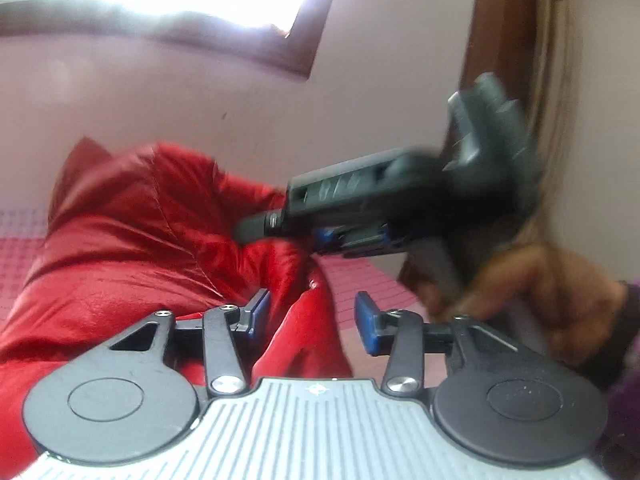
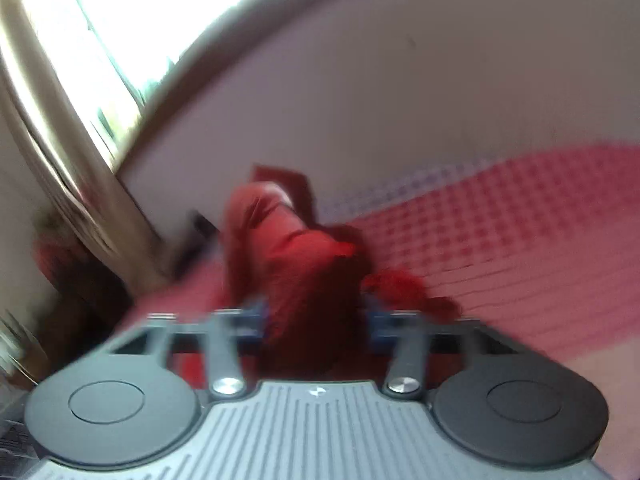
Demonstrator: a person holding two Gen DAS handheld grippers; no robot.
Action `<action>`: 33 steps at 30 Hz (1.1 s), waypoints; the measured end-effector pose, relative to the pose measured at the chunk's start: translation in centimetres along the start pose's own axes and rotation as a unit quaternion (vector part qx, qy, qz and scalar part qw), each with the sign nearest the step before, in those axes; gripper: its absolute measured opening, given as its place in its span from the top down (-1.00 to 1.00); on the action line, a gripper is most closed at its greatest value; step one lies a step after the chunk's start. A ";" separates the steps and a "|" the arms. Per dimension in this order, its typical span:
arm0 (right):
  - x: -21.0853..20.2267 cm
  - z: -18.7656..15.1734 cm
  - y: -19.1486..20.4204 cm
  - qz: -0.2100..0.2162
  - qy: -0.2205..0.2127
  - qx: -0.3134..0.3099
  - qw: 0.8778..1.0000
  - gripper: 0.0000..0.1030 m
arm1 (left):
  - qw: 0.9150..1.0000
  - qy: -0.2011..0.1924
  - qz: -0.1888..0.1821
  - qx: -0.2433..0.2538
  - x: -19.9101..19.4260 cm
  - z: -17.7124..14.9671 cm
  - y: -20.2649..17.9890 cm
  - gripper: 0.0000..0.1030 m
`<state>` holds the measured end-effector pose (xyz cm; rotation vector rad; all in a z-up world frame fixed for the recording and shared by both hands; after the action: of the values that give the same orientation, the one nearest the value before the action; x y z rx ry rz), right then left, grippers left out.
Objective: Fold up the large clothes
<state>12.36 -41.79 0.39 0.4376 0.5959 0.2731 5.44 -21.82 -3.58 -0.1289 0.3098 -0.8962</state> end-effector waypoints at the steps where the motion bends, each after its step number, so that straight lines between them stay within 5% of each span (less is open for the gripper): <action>1: -0.4 0.0 0.1 -0.007 0.003 -0.012 1.000 0.44 | 1.000 0.001 -0.010 -0.007 -0.8 0.1 -0.1 -0.25; 2: -0.7 -0.2 0.1 -0.017 0.001 -0.029 0.999 0.46 | 1.000 0.000 -0.015 -0.016 -2.0 0.3 0.0 -0.38; 4: -1.4 -0.4 -0.2 -0.021 -0.001 -0.034 0.999 0.48 | 0.999 -0.026 -0.006 -0.037 -5.1 0.7 0.5 -1.00; 8: -2.9 -1.5 -1.4 -0.014 -0.022 -0.025 0.999 0.51 | 0.998 -0.054 0.031 -0.019 -8.4 0.2 1.3 -0.97; 9: -3.1 -1.6 -1.8 -0.010 -0.026 -0.017 0.999 0.51 | 0.999 -0.037 0.032 -0.010 -7.9 -0.3 1.2 -0.79; 10: -3.0 -1.7 -2.3 -0.006 -0.029 -0.008 1.000 0.51 | 0.999 -0.021 0.025 -0.003 -7.3 -0.8 1.0 -0.36; 12: -3.2 -1.9 -2.8 0.007 -0.037 0.011 0.999 0.51 | 0.999 0.001 0.020 0.027 -6.1 -1.6 -0.1 -0.16; 18: -3.5 -2.2 -5.6 0.022 -0.043 0.068 0.997 0.52 | 0.994 -0.021 0.007 0.110 -3.9 -2.8 -3.7 -0.12; 23: -3.5 -3.0 -6.8 -0.009 -0.044 0.046 0.998 0.52 | 0.976 0.006 -0.008 0.220 -0.7 -6.5 -6.2 -0.12; 28: -3.3 -5.5 -9.9 -0.011 -0.040 0.081 0.996 0.49 | 0.960 0.013 -0.016 0.278 0.2 -9.0 -5.9 -0.17; 30: -4.2 -5.7 -10.8 -0.001 -0.056 0.107 0.993 0.46 | 0.962 0.019 -0.019 0.273 0.3 -9.0 -5.4 -0.30; 33: -7.1 -4.5 -9.1 -0.030 -0.104 0.055 0.993 0.41 | 0.966 0.018 -0.017 0.257 0.6 -8.5 -4.7 -0.43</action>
<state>5.18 -50.95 -3.81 0.5465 0.4198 0.1358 -0.43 -25.08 -10.63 0.3637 0.1013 -0.9873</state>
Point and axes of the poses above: each gripper's, at about its wrist camera, not at the fingertips, and x roughly the way its jaws point, y to its left, z to its top, the point moved 3 cm from there along x, roughly the way its jaws point, and after that the axes turned 2 degrees about -y, right-handed, at the moved point
